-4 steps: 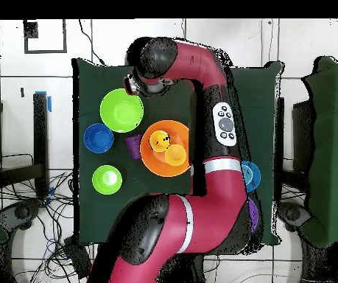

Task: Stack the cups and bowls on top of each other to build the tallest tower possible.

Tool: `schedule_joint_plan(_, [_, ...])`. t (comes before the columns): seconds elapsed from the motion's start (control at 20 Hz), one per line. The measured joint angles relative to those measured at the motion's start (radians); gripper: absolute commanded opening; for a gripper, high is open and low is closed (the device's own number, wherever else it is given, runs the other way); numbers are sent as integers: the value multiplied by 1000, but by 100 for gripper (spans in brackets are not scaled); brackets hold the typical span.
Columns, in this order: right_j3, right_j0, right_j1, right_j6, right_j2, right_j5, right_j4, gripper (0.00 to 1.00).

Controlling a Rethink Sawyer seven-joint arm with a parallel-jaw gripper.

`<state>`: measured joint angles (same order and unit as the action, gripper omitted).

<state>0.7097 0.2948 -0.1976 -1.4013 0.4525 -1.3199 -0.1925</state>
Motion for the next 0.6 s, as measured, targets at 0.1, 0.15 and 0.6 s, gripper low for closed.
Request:
schedule_joint_plan(0.1, [0, 0, -3, 0, 0, -8, 0, 0])
schedule_joint_plan(0.15, [0, 0, -2, 0, 0, -19, 0, 0])
schedule_joint_plan(0.6, [0, 0, -2, 0, 0, -22, 0, 0])
